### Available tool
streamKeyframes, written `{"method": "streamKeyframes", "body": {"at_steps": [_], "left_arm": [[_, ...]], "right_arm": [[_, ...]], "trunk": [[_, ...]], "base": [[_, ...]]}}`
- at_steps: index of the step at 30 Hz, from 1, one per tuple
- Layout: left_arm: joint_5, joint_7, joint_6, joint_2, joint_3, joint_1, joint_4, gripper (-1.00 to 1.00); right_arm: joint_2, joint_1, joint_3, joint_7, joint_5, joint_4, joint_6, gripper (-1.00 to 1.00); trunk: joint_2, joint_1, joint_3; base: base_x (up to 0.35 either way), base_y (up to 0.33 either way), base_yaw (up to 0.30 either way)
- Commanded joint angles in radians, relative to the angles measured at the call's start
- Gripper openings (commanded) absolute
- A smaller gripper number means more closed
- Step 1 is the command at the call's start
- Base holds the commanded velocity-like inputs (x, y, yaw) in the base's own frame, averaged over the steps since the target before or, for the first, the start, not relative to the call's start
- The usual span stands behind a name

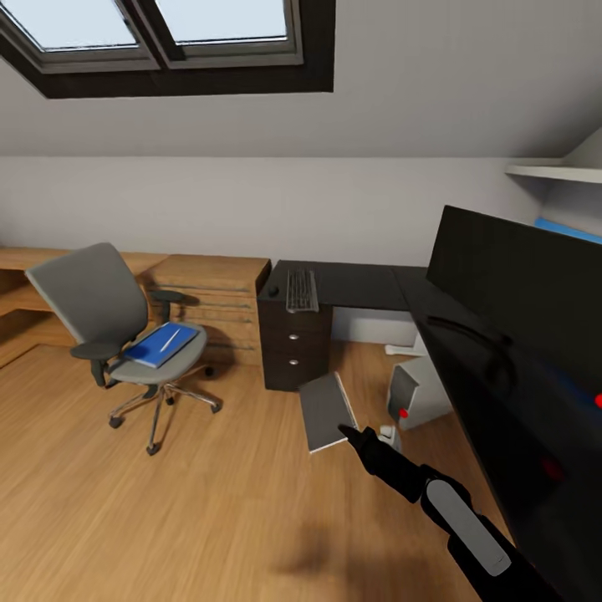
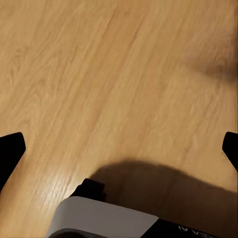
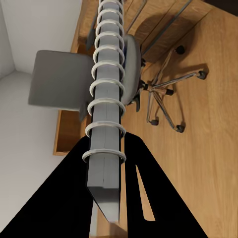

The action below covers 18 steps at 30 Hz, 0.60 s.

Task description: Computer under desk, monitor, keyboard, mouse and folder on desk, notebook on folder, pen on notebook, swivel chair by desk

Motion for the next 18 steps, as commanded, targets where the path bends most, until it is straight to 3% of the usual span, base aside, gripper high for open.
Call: {"method": "streamKeyframes", "body": {"at_steps": [1,13,15,18], "left_arm": [[0.011,0.005,-0.006,0.001,-0.005,0.000,-0.001,1.00],[0.012,0.005,-0.006,0.001,-0.006,0.000,0.000,1.00],[0.012,0.005,-0.006,0.001,-0.006,0.000,0.007,1.00],[0.011,0.005,-0.006,0.001,-0.005,0.000,0.024,1.00]], "right_arm": [[-0.001,-0.001,0.001,0.005,-0.007,0.001,0.001,-1.00],[-0.002,-0.001,0.001,0.005,-0.010,0.000,0.002,-1.00],[-0.002,-0.001,0.001,0.005,-0.020,-0.001,0.003,-1.00],[-0.002,-0.001,0.000,0.006,-0.079,-0.003,0.005,-1.00]], "trunk": [[0.007,-0.003,0.003],[0.091,-0.049,0.040],[0.105,-0.057,0.046],[0.126,-0.069,0.056]], "base": [[0.279,0.051,0.000],[0.279,0.081,0.000],[0.279,0.088,0.000],[0.279,0.093,0.000]]}}
